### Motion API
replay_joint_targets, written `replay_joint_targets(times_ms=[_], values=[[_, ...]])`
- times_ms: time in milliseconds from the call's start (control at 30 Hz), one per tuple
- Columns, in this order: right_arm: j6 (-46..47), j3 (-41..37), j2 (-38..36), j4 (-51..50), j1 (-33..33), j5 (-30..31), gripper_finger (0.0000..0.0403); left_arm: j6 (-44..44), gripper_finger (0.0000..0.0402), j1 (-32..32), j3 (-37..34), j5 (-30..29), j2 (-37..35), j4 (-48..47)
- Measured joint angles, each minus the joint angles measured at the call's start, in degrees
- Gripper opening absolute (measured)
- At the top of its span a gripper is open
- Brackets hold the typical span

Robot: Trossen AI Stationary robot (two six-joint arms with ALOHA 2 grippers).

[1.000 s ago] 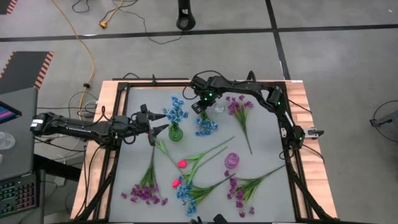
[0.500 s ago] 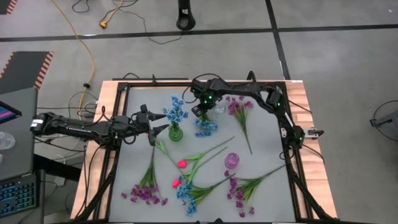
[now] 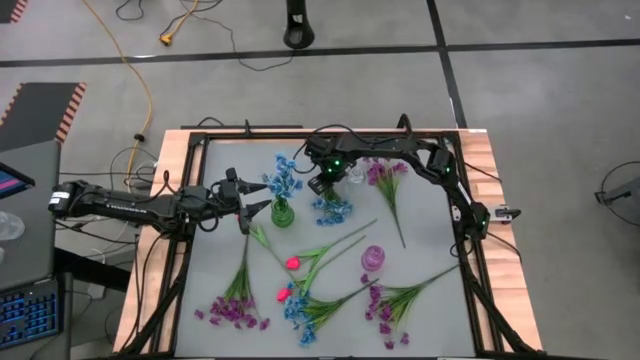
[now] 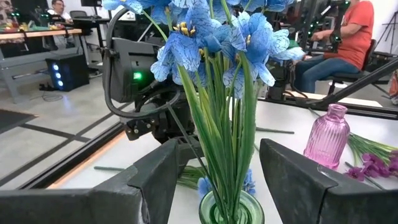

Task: Sort flowers into vase by color
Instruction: Put the top blue flowers into the green flower vase

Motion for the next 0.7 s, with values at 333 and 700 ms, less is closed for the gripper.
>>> replay_joint_targets(times_ms=[333,700], values=[[-0.15,0.00,-0.01,0.07,-0.58,-0.02,0.0047,0.00,0.0213,-0.01,0.00,0.00,-0.01,0.00],[-0.10,0.02,-0.02,0.11,-1.34,-1.58,0.0033,0.00,0.0213,-0.02,0.00,0.00,-0.04,0.00]])
